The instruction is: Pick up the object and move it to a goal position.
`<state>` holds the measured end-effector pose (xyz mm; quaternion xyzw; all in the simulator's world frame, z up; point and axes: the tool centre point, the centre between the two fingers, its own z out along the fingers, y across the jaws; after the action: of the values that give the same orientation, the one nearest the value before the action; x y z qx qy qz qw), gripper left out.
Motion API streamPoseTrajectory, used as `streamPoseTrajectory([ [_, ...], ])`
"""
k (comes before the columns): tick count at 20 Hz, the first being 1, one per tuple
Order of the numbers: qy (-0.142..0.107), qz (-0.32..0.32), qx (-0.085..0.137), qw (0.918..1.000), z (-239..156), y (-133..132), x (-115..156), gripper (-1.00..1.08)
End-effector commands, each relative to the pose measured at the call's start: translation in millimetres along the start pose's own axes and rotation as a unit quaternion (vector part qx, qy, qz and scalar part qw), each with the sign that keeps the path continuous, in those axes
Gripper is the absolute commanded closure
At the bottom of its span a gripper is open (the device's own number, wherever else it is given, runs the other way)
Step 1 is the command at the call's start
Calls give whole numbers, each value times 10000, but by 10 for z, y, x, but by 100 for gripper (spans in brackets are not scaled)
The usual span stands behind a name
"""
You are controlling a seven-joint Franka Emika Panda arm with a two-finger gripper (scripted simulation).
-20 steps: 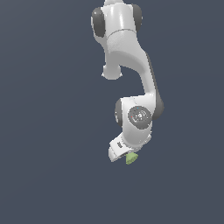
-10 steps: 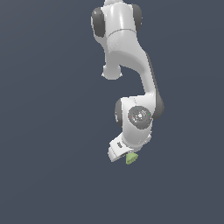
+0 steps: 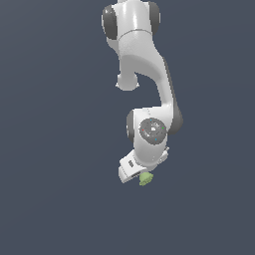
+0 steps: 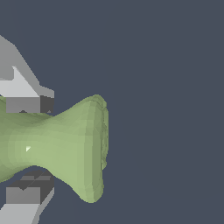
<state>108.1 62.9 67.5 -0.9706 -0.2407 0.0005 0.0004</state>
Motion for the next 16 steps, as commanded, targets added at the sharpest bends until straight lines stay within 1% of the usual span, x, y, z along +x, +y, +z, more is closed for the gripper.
streamPoseTrajectory([
  [1,4,9,-5,10000,-66,138,-91,108],
  [4,4,9,-5,10000,-171,358,-249,108],
  [16,4,9,-5,10000,-680,1430,-985,108],
])
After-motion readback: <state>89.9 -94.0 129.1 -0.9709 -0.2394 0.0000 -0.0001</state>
